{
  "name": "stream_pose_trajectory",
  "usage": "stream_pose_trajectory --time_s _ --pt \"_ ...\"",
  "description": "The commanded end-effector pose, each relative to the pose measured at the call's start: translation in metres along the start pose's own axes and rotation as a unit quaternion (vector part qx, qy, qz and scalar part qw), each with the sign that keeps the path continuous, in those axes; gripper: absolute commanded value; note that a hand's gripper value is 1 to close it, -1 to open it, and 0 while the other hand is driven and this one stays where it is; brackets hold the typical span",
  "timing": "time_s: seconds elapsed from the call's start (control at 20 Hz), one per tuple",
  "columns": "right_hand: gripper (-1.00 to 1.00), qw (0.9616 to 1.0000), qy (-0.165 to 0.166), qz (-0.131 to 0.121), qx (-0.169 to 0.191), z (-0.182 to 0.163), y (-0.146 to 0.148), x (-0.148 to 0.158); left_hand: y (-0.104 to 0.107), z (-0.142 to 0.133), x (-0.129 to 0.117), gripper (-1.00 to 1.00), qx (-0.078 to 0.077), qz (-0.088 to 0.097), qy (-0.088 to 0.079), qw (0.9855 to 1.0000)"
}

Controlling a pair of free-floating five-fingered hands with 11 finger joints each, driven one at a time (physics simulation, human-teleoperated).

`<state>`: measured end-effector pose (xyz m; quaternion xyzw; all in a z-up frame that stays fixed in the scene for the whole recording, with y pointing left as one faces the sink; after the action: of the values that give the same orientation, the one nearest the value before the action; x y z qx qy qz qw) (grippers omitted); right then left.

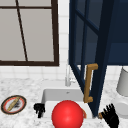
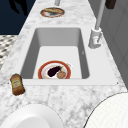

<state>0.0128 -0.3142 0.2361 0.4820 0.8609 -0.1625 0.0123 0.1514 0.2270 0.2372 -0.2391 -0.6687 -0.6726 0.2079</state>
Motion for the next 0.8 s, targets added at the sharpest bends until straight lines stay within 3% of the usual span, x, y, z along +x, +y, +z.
stream_pose_trajectory --time_s 0.0,0.1,0.15,0.4,0.55,0.75 --pt "-1.0 1.0 -0.001 0.008 0.003 -0.0013 -0.0005 0.0075 0.0 0.0 0.0 0.0 0.0 0.0 0.0 1.0" --pt "-1.0 0.9996 0.024 0.006 0.014 -0.0014 0.0008 0.0086 0.0 0.0 0.0 0.0 0.0 0.0 0.0 1.0" --pt "-1.0 0.9973 0.073 -0.01 -0.005 -0.0009 -0.0008 0.0037 0.0 0.0 0.0 0.0 0.0 0.0 0.0 1.0" --pt "-1.0 0.9924 0.122 -0.012 -0.009 -0.0001 -0.0005 0.01 0.0 0.0 0.0 0.0 0.0 0.0 0.0 1.0" --pt "-1.0 0.9866 0.162 -0.014 -0.011 -0.0001 -0.0017 0.0117 0.0 0.0 0.0 0.0 0.0 0.0 0.0 1.0" --pt "-1.0 0.9754 0.22 -0.016 -0.013 0.0001 -0.0034 0.0132 0.0 0.0 0.0 0.0 0.0 0.0 0.0 1.0"
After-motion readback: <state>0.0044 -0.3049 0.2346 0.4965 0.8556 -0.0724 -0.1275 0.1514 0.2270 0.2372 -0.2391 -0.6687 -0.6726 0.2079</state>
